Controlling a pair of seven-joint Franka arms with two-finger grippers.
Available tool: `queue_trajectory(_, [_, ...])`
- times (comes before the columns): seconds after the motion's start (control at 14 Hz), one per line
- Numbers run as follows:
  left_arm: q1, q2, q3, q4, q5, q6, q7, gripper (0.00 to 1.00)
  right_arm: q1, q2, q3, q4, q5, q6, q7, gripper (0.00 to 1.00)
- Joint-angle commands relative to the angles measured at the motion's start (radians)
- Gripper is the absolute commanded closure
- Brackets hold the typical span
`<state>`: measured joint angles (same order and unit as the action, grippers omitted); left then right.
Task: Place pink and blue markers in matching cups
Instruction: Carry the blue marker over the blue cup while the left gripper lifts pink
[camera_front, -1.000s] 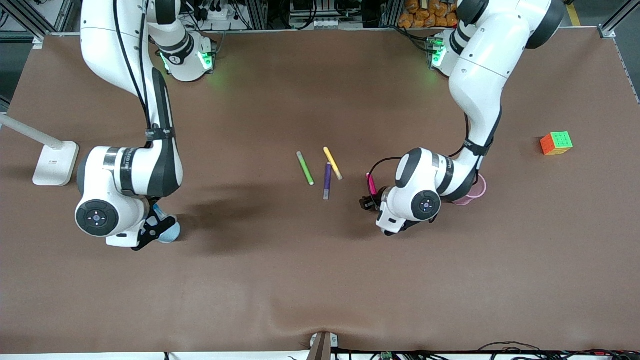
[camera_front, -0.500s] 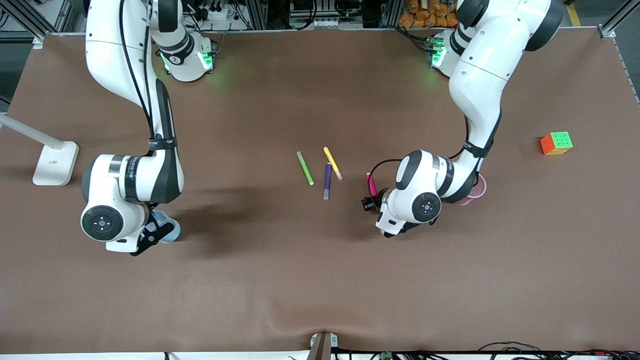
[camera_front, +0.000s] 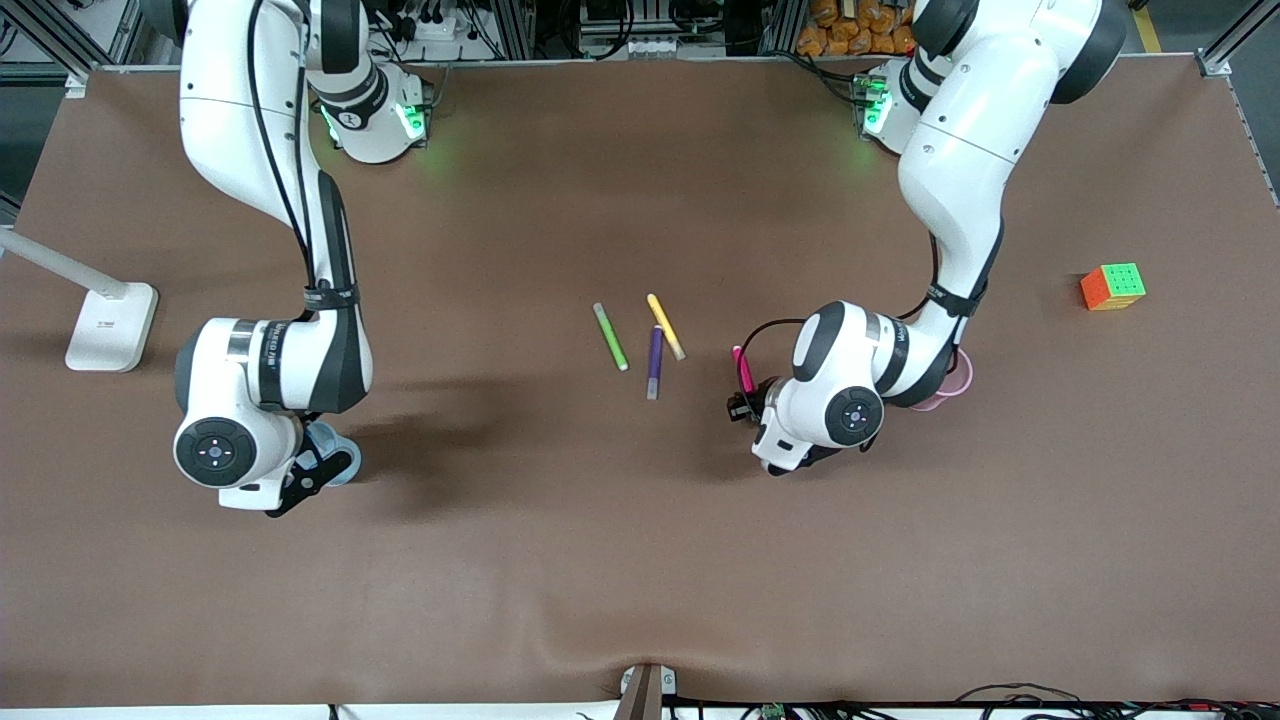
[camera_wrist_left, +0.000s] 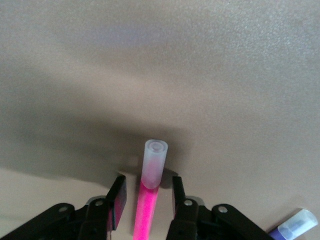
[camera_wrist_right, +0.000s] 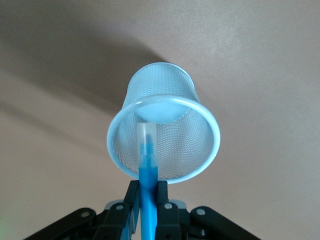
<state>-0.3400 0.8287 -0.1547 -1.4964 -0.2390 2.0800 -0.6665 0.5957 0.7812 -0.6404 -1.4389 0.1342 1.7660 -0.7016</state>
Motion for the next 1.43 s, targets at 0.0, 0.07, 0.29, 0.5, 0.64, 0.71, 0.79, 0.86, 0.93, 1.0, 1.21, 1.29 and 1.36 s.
queue_trajectory(0.0, [-0.002, 0.020, 0.001, 0.022, -0.020, 0.002, 0.022, 0.80, -0.019, 0.006, 0.018, 0.006, -0.011, 0.016, -0.010, 1.00])
queue_trajectory(0.07, [-0.002, 0.020, 0.001, 0.022, -0.020, 0.003, 0.021, 0.89, -0.019, 0.007, 0.018, 0.006, -0.011, 0.027, -0.012, 1.00])
queue_trajectory(0.29, [-0.008, 0.004, 0.001, 0.022, -0.022, 0.002, 0.001, 1.00, -0.023, 0.016, 0.018, 0.006, -0.010, 0.043, -0.010, 1.00])
queue_trajectory(0.5, [0.010, -0.048, 0.001, 0.019, -0.016, -0.006, -0.001, 1.00, -0.023, 0.026, 0.018, 0.008, -0.008, 0.056, 0.005, 0.89])
queue_trajectory(0.64, [0.029, -0.114, 0.003, 0.010, -0.016, -0.029, -0.016, 1.00, -0.023, 0.029, 0.018, 0.008, -0.007, 0.069, 0.005, 0.73])
queue_trajectory(0.71, [0.039, -0.141, 0.007, 0.010, -0.014, -0.066, -0.024, 1.00, -0.023, 0.029, 0.018, 0.008, -0.007, 0.069, 0.007, 0.71])
queue_trajectory(0.79, [0.053, -0.170, 0.010, 0.010, -0.010, -0.099, -0.022, 1.00, -0.022, 0.029, 0.018, 0.009, -0.005, 0.069, 0.007, 0.70])
queue_trajectory(0.86, [0.073, -0.200, 0.011, 0.010, -0.006, -0.125, -0.018, 1.00, -0.022, 0.029, 0.018, 0.012, -0.005, 0.069, 0.007, 0.68])
queue_trajectory(0.93, [0.097, -0.230, 0.011, 0.013, -0.006, -0.165, -0.015, 1.00, -0.022, 0.027, 0.018, 0.014, -0.007, 0.069, 0.007, 0.66])
queue_trajectory(1.0, [0.122, -0.267, 0.011, 0.016, -0.005, -0.205, -0.009, 1.00, -0.020, 0.027, 0.018, 0.015, -0.007, 0.067, 0.007, 0.64])
queue_trajectory(1.21, [0.206, -0.359, 0.011, 0.019, -0.005, -0.291, 0.071, 1.00, -0.013, 0.020, 0.018, 0.020, -0.005, 0.061, 0.007, 0.59])
queue_trajectory(1.29, [0.231, -0.382, 0.011, 0.018, -0.005, -0.311, 0.100, 1.00, -0.013, 0.013, 0.018, 0.037, -0.004, 0.056, 0.005, 0.52])
queue_trajectory(1.36, [0.245, -0.398, 0.011, 0.019, -0.002, -0.327, 0.120, 1.00, -0.013, 0.006, 0.018, 0.054, -0.002, 0.053, 0.005, 0.46])
